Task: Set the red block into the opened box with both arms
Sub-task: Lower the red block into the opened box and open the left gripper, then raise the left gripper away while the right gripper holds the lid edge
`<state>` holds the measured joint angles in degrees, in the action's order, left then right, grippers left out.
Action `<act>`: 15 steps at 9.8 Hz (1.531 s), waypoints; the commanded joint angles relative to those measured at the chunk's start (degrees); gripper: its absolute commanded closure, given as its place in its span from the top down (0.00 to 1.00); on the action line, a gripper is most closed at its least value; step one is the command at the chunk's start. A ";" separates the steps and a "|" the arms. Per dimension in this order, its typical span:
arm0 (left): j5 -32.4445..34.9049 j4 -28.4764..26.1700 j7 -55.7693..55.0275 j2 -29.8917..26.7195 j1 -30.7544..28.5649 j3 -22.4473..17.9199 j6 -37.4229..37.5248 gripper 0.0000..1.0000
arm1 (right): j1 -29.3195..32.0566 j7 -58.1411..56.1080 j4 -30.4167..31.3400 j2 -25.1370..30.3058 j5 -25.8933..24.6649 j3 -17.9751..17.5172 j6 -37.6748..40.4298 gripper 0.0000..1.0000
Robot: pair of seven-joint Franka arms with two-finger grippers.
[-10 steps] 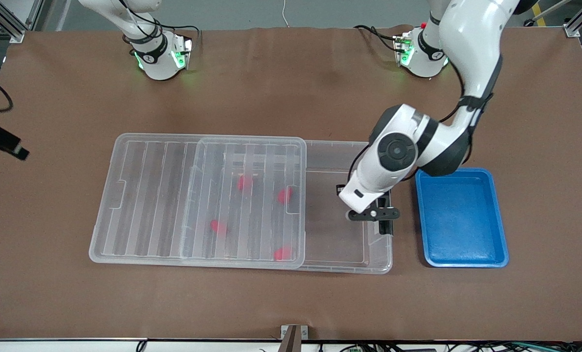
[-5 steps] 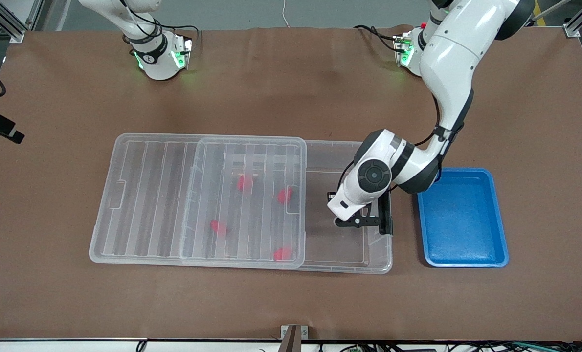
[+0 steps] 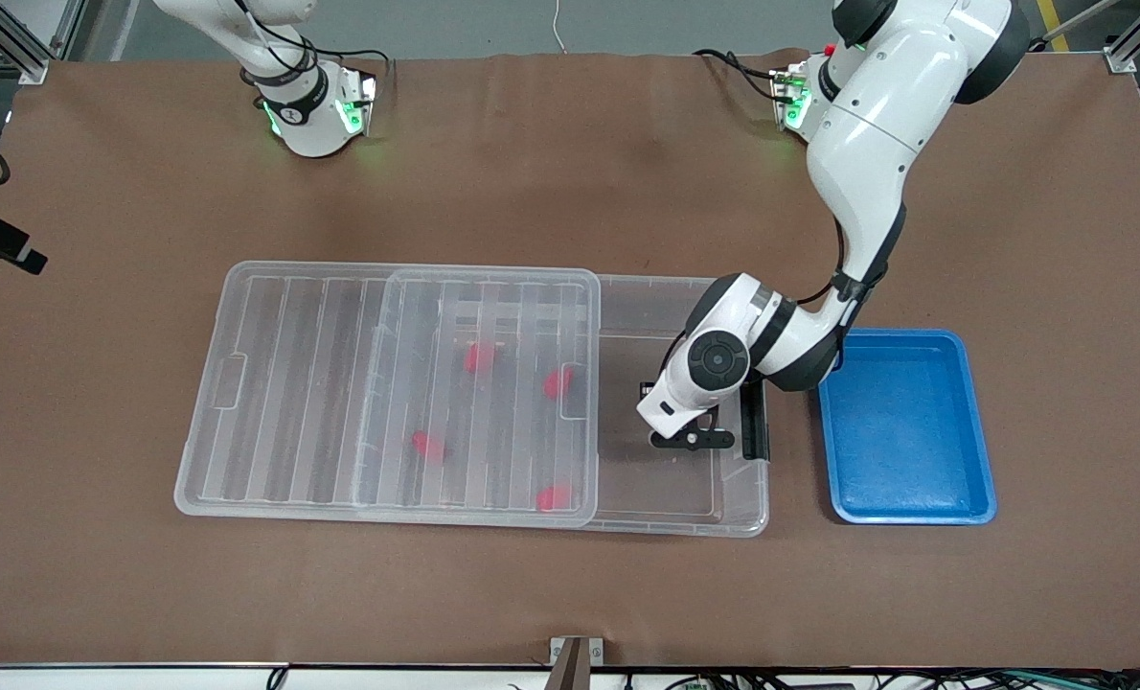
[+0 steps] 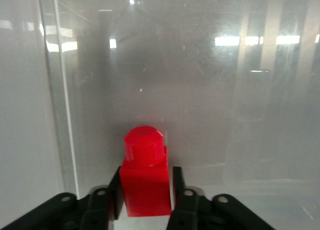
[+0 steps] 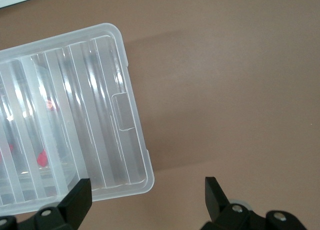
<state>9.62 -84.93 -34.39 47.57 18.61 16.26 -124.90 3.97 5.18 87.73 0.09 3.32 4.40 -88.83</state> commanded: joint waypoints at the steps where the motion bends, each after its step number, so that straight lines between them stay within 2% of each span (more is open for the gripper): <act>1: 0.93 1.26 -0.06 0.87 0.64 -0.09 -1.05 1.00 | 0.25 -0.61 2.00 1.94 -0.51 -0.27 -0.20 1.00; 6: -0.48 2.14 -0.07 -15.98 -1.03 -0.08 4.56 1.00 | 0.17 -4.37 2.61 1.50 -0.51 -0.27 0.50 1.00; 7: -0.39 2.40 0.11 -19.15 -1.99 -0.43 7.97 1.00 | 0.16 -9.61 3.14 0.63 -0.77 -0.27 0.15 1.00; 8: -0.39 3.80 0.11 -22.22 -4.87 0.08 13.66 1.00 | 0.69 -12.27 3.32 -3.21 -0.77 -0.27 -0.89 0.99; 9: -0.04 5.20 0.20 -25.30 -6.11 -0.35 18.42 1.00 | 1.30 -15.60 3.67 -6.64 -0.77 -0.27 -4.82 0.83; 11: 0.14 5.66 0.90 -30.31 -9.72 -0.26 23.45 1.00 | 1.57 -25.00 6.47 -13.32 -0.77 -0.18 -15.26 0.21; 12: 0.05 5.74 1.42 -32.51 -10.86 -0.44 25.56 1.00 | 2.27 -29.57 8.84 -15.97 -0.77 -0.18 -20.80 0.01; 13: -0.39 5.75 4.47 -34.62 -13.40 0.08 26.45 1.00 | 2.45 -32.31 10.77 -17.56 -0.51 -0.18 -25.73 0.00; 15: -0.65 5.75 15.42 -38.32 -16.22 -0.09 30.30 1.00 | 0.88 -32.60 13.86 -18.89 0.46 -0.70 -28.67 0.00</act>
<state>9.54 -77.31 -24.68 11.01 3.96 15.98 -97.19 5.51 -26.45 98.94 -20.31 3.29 4.49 -116.32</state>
